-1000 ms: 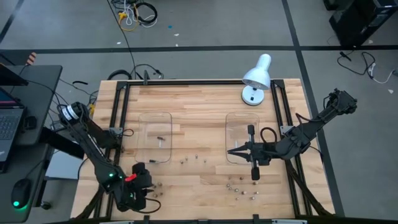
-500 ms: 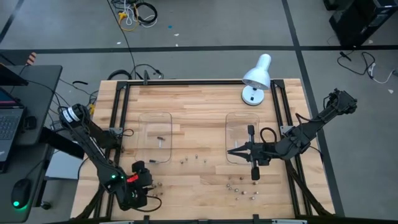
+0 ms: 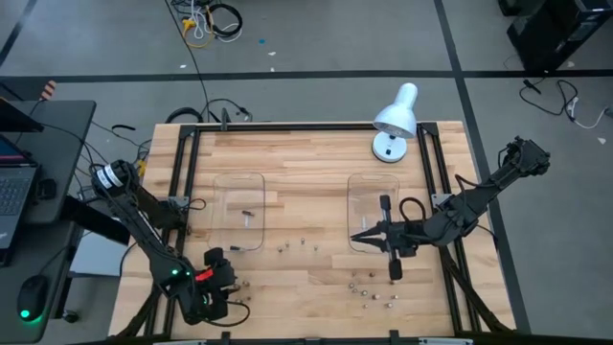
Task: Sort batteries
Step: Put the black battery into the left transparent bin
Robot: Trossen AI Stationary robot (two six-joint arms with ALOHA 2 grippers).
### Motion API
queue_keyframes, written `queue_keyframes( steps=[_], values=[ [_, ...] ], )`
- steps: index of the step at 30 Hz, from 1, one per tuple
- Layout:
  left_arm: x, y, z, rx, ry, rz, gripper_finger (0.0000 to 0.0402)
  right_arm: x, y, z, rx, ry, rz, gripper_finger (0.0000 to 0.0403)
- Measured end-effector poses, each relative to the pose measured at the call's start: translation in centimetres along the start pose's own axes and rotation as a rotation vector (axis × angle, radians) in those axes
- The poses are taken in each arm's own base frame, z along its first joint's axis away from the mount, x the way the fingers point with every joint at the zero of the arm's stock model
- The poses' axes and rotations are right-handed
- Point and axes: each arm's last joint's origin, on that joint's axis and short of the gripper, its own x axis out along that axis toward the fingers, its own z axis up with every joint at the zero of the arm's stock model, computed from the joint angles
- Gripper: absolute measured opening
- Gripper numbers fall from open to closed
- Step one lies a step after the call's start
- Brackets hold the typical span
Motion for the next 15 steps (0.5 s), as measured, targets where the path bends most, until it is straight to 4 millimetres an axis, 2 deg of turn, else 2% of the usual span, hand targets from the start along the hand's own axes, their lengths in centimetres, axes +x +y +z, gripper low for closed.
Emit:
queue_keyframes(
  steps=[15],
  values=[
    [-0.33, -0.27, -0.56, 0.004, 0.005, -0.015, 0.0159, 0.0, 0.03, 0.0, -0.001, 0.0, 0.006, 0.0003]
  ],
)
